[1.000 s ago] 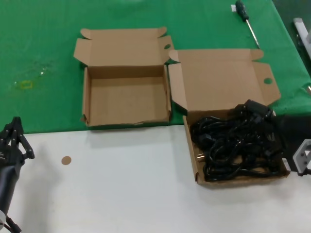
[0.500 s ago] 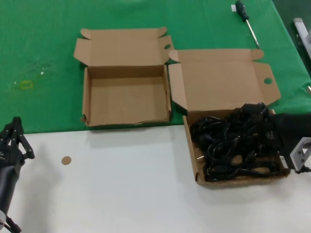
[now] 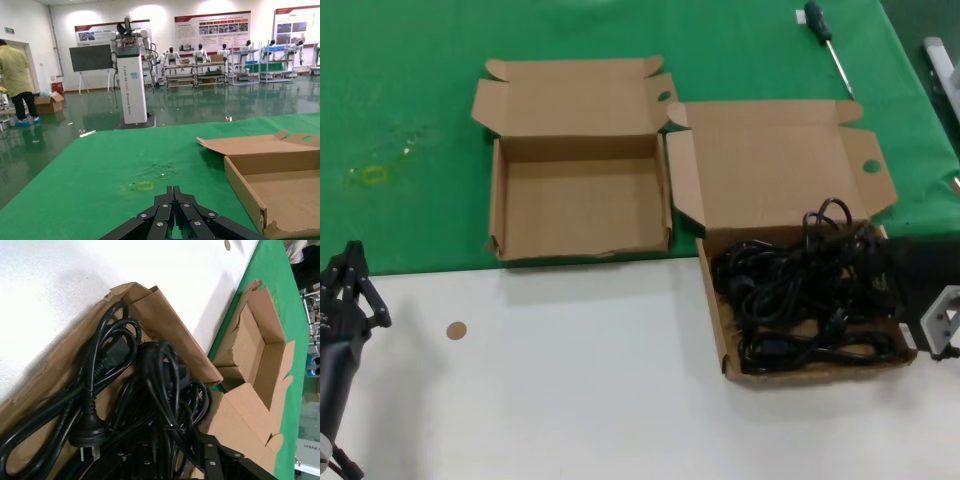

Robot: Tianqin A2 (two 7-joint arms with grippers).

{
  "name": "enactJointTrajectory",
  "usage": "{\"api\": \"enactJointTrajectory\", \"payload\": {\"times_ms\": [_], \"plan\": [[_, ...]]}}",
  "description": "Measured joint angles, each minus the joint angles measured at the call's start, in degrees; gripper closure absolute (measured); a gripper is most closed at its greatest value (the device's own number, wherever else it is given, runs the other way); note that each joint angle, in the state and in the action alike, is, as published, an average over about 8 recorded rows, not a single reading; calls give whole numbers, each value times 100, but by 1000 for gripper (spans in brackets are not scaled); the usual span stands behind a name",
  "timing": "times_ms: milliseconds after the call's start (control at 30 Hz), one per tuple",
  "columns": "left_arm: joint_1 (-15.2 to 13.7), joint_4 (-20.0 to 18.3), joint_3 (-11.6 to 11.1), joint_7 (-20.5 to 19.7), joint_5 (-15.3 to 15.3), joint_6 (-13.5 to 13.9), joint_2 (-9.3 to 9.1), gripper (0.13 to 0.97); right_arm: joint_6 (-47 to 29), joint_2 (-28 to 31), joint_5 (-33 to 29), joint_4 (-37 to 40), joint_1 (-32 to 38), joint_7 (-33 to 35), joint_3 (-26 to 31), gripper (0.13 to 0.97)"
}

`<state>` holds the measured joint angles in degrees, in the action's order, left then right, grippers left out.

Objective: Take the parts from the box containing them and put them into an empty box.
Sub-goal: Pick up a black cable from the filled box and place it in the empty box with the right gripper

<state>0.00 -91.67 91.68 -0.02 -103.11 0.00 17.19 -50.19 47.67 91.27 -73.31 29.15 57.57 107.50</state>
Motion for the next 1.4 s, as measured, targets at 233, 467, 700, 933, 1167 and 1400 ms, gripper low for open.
{"api": "enactJointTrajectory", "payload": {"times_ms": [233,467,700,933,1167,1400], "plan": [[0,0,0,0,0,0,0,945,38,65,-63,-48,-16,-367,13,801],[0,0,0,0,0,0,0,945,94,220,-228,-275,10,-1228,22,868],[0,0,0,0,0,0,0,945,94,382,-410,-635,107,-2237,21,879],[0,0,0,0,0,0,0,945,106,344,-632,-984,324,-2987,89,880],[0,0,0,0,0,0,0,945,183,-11,-936,-1114,645,-3335,313,881],[0,0,0,0,0,0,0,945,317,-605,-1205,-1018,1009,-3489,609,881]]}}
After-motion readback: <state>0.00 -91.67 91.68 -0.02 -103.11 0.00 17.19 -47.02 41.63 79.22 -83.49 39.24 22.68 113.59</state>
